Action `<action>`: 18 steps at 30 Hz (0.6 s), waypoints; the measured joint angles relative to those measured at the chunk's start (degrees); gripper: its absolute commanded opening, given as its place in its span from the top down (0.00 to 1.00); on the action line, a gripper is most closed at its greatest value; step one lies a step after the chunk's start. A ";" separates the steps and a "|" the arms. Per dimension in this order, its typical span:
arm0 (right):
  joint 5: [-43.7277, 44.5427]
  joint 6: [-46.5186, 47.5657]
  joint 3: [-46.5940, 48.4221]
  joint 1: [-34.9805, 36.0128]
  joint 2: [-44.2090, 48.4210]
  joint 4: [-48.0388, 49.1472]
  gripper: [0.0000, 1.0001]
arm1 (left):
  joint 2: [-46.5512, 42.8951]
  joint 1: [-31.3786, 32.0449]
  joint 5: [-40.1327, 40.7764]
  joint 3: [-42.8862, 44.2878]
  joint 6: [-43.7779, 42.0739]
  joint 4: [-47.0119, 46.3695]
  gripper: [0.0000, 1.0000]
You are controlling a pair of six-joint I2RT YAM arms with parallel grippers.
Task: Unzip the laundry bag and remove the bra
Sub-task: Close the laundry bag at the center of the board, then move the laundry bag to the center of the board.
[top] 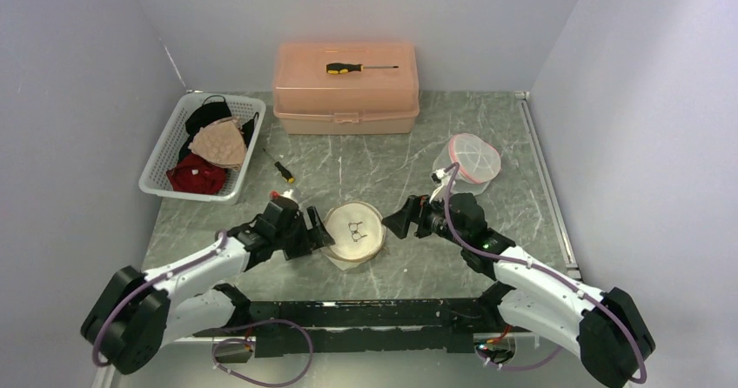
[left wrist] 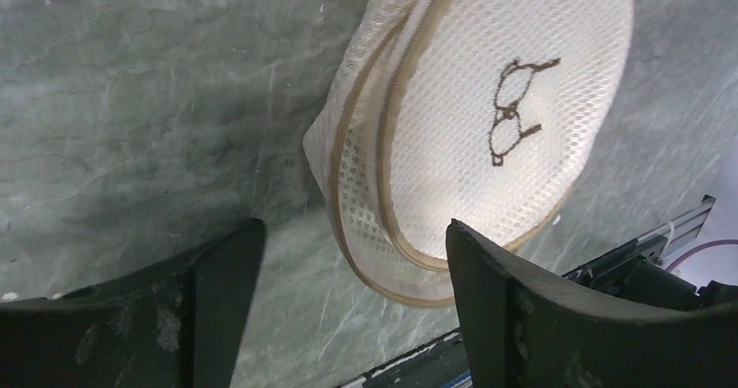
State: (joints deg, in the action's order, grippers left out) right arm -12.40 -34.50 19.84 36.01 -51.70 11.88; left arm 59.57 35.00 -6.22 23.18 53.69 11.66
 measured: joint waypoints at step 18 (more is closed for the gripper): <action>3.04 1.01 0.00 0.00 5.16 -4.02 0.05 | 11.98 -0.04 -0.17 3.28 0.61 -5.77 0.60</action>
State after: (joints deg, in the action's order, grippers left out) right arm -9.37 -33.50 19.84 36.01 -46.54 7.86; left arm 71.55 34.96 -6.39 26.46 54.30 5.89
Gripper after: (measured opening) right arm 0.953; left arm 0.466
